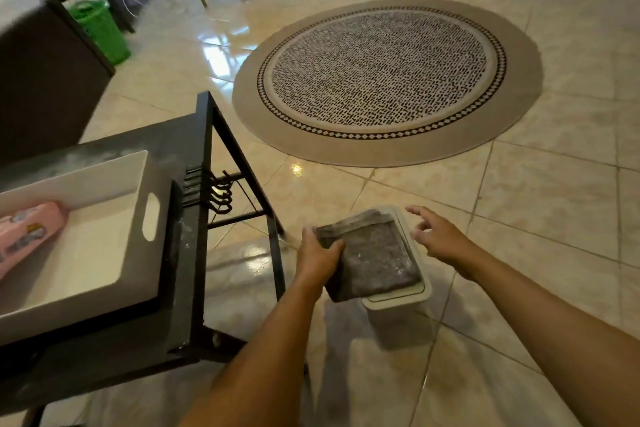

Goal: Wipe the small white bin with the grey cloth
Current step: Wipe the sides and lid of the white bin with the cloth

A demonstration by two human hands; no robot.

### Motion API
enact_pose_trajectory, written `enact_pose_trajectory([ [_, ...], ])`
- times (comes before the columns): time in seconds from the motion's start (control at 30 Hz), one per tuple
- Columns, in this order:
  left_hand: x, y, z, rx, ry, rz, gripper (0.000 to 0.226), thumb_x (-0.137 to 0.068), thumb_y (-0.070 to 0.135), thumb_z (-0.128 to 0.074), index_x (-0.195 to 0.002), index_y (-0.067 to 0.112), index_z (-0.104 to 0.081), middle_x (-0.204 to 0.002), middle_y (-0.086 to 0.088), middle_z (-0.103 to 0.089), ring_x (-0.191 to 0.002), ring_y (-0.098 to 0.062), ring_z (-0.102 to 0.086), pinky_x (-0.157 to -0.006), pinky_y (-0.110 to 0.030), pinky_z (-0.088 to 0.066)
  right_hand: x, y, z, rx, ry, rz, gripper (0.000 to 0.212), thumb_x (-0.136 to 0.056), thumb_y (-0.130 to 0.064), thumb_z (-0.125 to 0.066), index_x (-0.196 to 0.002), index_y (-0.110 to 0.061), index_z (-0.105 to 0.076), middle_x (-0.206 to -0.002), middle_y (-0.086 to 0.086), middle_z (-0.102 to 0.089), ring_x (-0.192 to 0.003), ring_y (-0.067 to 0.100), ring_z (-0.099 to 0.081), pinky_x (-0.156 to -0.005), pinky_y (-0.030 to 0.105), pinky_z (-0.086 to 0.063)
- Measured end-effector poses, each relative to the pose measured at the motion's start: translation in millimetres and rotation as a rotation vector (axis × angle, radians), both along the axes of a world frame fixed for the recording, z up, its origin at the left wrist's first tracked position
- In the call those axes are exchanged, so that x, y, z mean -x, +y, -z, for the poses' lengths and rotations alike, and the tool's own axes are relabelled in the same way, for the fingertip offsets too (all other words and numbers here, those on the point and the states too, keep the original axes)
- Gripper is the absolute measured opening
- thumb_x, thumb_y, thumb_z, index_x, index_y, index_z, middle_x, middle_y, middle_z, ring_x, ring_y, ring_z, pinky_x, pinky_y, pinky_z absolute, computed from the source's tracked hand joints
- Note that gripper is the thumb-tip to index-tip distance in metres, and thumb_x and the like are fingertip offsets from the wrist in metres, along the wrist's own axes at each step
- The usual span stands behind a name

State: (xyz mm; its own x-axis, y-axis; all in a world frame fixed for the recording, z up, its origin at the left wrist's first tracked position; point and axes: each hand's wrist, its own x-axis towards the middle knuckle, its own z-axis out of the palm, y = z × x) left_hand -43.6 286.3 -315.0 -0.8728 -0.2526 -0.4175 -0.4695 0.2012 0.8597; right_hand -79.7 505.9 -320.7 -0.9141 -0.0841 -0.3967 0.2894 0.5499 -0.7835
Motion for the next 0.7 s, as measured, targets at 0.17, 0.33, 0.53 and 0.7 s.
enact_pose_trajectory([
  [0.17, -0.4, 15.0, 8.6, 0.221, 0.131, 0.002, 0.078, -0.090, 0.014, -0.065, -0.148, 0.025, -0.014, -0.140, -0.007, -0.035, -0.120, -0.020, -0.045, -0.094, -0.036, -0.048, -2.0, 3.9, 8.0, 0.113, -0.023, -0.044, 0.059, -0.100, -0.012, -0.050, -0.152, -0.032, -0.031, -0.099, 0.011, -0.055, -0.091, 0.025, -0.060, -0.069, 0.030, -0.055],
  [0.33, -15.6, 29.6, 9.0, 0.784, 0.401, 0.274, 0.073, -0.092, 0.039, -0.055, -0.152, 0.030, -0.014, -0.157, -0.008, -0.012, -0.144, -0.028, -0.014, -0.115, -0.049, -0.021, -4.2, 2.6, 4.5, 0.116, 0.018, -0.132, 0.061, -0.099, -0.011, -0.052, -0.151, -0.033, -0.032, -0.096, 0.007, -0.048, -0.084, 0.019, -0.057, -0.067, 0.027, -0.055],
  [0.53, -35.0, 45.1, 29.1, 0.859, 0.345, 0.615, 0.064, -0.098, 0.057, -0.025, -0.156, 0.035, -0.008, -0.165, 0.002, 0.010, -0.149, -0.021, 0.017, -0.120, -0.053, -0.001, -10.7, 7.7, 1.7, 0.186, -0.057, -0.193, 0.066, -0.098, -0.008, -0.053, -0.153, -0.034, -0.026, -0.097, 0.009, -0.048, -0.082, 0.020, -0.058, -0.069, 0.028, -0.056],
  [0.7, -46.2, 52.3, 30.0, 0.820, 0.265, 0.612, 0.073, -0.099, 0.057, -0.023, -0.154, 0.023, 0.012, -0.161, 0.003, 0.022, -0.145, -0.016, 0.029, -0.121, -0.044, 0.006, -7.7, 11.3, 4.1, 0.270, -0.132, -0.202, 0.071, -0.097, -0.007, -0.056, -0.154, -0.036, -0.023, -0.096, 0.009, -0.041, -0.079, 0.018, -0.054, -0.063, 0.022, -0.054],
])
